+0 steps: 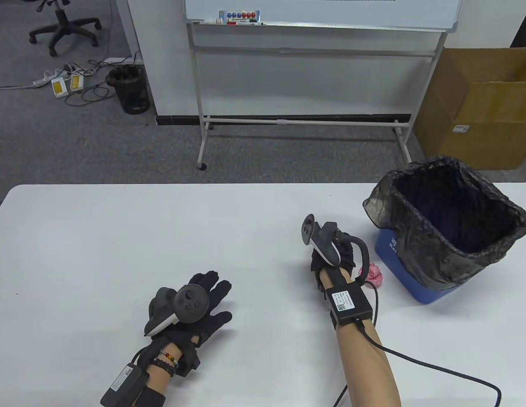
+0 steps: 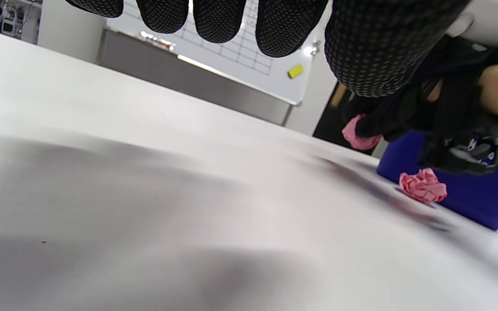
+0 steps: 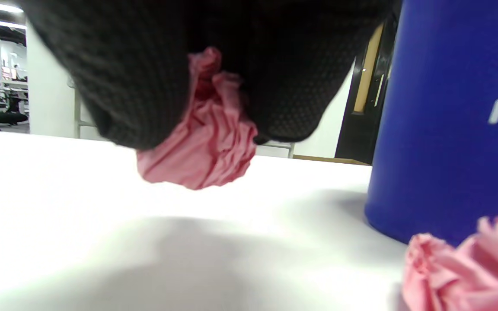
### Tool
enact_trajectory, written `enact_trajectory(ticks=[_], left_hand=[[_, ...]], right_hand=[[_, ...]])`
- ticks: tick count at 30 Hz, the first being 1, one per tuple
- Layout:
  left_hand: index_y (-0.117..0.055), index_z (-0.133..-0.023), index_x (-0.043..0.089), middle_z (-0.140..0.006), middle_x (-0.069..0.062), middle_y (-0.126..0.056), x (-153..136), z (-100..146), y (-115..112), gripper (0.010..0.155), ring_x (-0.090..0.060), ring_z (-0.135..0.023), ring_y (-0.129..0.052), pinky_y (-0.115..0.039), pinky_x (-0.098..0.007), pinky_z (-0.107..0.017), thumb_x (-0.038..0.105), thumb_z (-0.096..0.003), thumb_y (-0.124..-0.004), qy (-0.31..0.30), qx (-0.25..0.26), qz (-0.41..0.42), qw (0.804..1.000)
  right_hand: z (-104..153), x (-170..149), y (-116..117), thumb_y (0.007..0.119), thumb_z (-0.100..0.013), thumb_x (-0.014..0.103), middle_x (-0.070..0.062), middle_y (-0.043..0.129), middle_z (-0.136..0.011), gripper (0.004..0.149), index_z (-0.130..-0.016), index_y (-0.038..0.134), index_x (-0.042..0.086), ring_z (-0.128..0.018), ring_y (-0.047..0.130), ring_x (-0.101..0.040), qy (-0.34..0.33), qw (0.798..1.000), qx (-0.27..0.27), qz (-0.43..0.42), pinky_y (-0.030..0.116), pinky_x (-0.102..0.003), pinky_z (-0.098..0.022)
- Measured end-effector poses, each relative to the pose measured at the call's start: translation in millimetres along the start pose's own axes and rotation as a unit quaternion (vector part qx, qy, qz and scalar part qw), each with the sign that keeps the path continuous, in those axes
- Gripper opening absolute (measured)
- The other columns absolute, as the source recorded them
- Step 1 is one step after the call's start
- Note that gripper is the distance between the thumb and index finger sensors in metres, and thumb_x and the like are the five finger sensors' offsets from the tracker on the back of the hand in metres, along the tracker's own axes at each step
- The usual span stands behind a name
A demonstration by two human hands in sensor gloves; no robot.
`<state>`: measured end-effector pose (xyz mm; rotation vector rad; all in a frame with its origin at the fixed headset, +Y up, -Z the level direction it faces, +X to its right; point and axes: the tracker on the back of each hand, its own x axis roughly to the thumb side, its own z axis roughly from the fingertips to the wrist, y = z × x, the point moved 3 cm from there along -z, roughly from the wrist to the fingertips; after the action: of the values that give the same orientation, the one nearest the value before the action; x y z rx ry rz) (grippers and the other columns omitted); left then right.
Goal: Toss crumpled papers into recycling bin
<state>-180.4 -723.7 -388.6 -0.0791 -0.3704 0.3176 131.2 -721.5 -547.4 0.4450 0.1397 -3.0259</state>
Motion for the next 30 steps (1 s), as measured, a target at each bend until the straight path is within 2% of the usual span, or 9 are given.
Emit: enact_trajectory(ticks=[10, 17, 21, 24, 26, 28, 30], left_hand=[[-0.054, -0.11, 0.026, -0.123, -0.014, -0.04, 2, 1, 1, 0.074, -0.047, -0.112, -0.041, -0.045, -0.068, -0.075, 0.052, -0.0457, -0.08, -0.008, 0.005, 0.001, 1.0], [-0.054, -0.11, 0.026, -0.123, -0.014, -0.04, 5, 1, -1, 0.074, -0.046, -0.112, -0.042, -0.046, -0.067, -0.076, 0.052, -0.0457, -0.08, -0.014, 0.005, 0.003, 1.0], [-0.054, -0.11, 0.026, -0.123, -0.014, -0.041, 6, 1, -1, 0.074, -0.046, -0.112, -0.042, -0.045, -0.067, -0.075, 0.052, -0.0457, -0.08, -0.016, 0.004, 0.001, 1.0], [-0.054, -0.11, 0.026, -0.123, -0.014, -0.04, 7, 1, -2, 0.074, -0.047, -0.112, -0.041, -0.045, -0.068, -0.075, 0.052, -0.0458, -0.08, -0.017, 0.003, 0.001, 1.0], [-0.054, -0.11, 0.026, -0.123, -0.014, -0.041, 7, 1, -1, 0.074, -0.047, -0.112, -0.041, -0.045, -0.067, -0.075, 0.052, -0.0458, -0.08, -0.017, 0.003, 0.0, 1.0], [-0.053, -0.11, 0.026, -0.123, -0.014, -0.04, 7, 1, -1, 0.074, -0.047, -0.112, -0.041, -0.045, -0.067, -0.075, 0.052, -0.0458, -0.08, -0.018, 0.003, 0.001, 1.0], [-0.053, -0.11, 0.026, -0.123, -0.014, -0.04, 7, 1, -1, 0.074, -0.046, -0.112, -0.041, -0.045, -0.067, -0.075, 0.052, -0.0458, -0.08, -0.017, 0.002, 0.001, 1.0]], right_hand=[[32, -11, -45, 0.095, -0.032, 0.036, -0.002, 0.089, -0.092, 0.063, -0.092, 0.08, 0.026, -0.079, 0.099, -0.025, -0.026, 0.995, 0.055, -0.073, 0.092, -0.026, -0.053], [47, -20, -57, 0.095, -0.033, 0.036, -0.003, 0.089, -0.092, 0.063, -0.093, 0.08, 0.024, -0.079, 0.099, -0.026, -0.034, 0.99, 0.116, -0.077, 0.092, -0.027, -0.053], [52, -24, -59, 0.095, -0.034, 0.036, -0.004, 0.089, -0.093, 0.063, -0.093, 0.08, 0.024, -0.079, 0.099, -0.027, -0.042, 0.981, 0.173, -0.081, 0.092, -0.028, -0.053], [53, -29, -65, 0.095, -0.033, 0.036, -0.004, 0.089, -0.093, 0.063, -0.093, 0.08, 0.024, -0.079, 0.099, -0.027, -0.041, 0.976, 0.189, -0.105, 0.092, -0.028, -0.053], [53, -36, -76, 0.095, -0.033, 0.036, -0.004, 0.089, -0.092, 0.063, -0.093, 0.08, 0.024, -0.078, 0.1, -0.027, -0.035, 0.974, 0.178, -0.138, 0.092, -0.028, -0.053], [50, -46, -94, 0.096, -0.032, 0.036, -0.002, 0.09, -0.091, 0.063, -0.092, 0.081, 0.025, -0.077, 0.1, -0.027, -0.024, 0.976, 0.127, -0.174, 0.093, -0.027, -0.052], [47, -63, -121, 0.096, -0.031, 0.037, -0.002, 0.091, -0.09, 0.063, -0.091, 0.082, 0.025, -0.077, 0.101, -0.025, -0.023, 0.971, 0.028, -0.236, 0.093, -0.027, -0.051]])
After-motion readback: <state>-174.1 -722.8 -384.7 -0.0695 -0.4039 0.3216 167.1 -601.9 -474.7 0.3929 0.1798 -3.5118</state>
